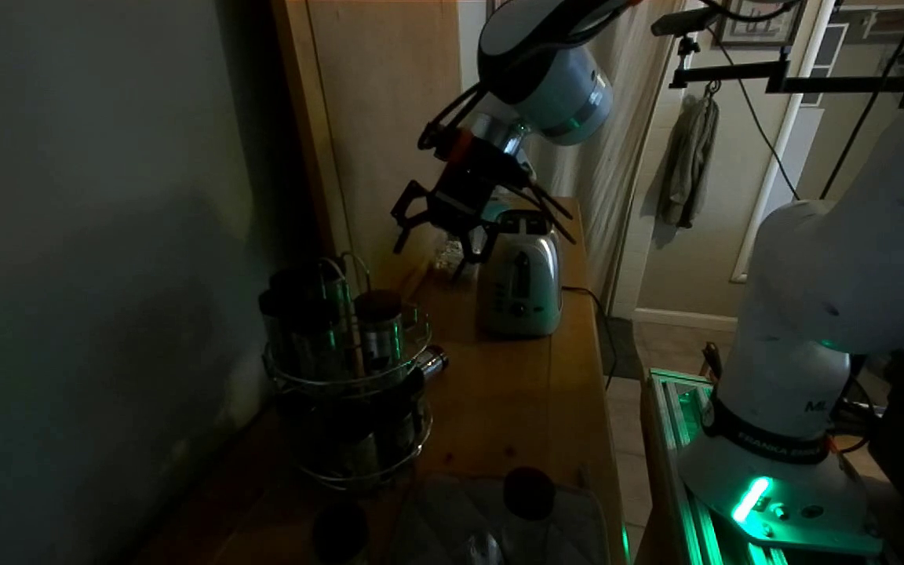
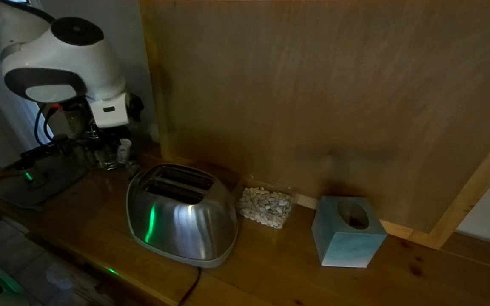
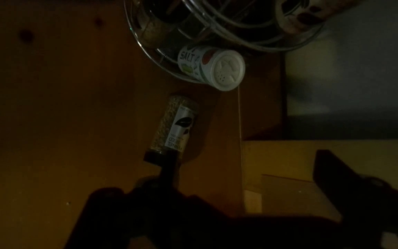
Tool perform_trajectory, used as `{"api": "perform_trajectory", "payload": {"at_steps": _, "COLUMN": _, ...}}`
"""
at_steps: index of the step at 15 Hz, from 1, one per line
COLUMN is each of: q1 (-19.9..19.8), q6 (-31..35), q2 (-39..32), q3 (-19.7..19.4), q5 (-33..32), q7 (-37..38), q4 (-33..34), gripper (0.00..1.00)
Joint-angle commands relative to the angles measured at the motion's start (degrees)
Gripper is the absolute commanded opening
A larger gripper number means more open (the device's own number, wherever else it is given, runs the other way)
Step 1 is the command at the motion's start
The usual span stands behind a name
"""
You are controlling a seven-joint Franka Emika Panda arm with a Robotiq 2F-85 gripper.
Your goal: Take the bottle from the top shelf to the bottom shelf of the spice rack
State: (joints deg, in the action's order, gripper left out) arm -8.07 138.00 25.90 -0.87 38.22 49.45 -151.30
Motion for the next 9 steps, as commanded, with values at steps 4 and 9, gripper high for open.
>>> {"api": "perform_trajectory", "payload": {"at_steps": 4, "q1": -0.73, "q6": -2.47, "q2": 5.79, "q3": -0.24, "q5": -2.01, "q7": 1.58, "q4": -1.29, "gripper": 1.0}}
{"api": "perform_trajectory", "payload": {"at_steps": 9, "q1": -0.66, "q6": -2.46, "q2": 5.22, "q3": -0.26, "q5": -2.01, "q7": 1.57, "q4": -1.37, "gripper": 1.0}}
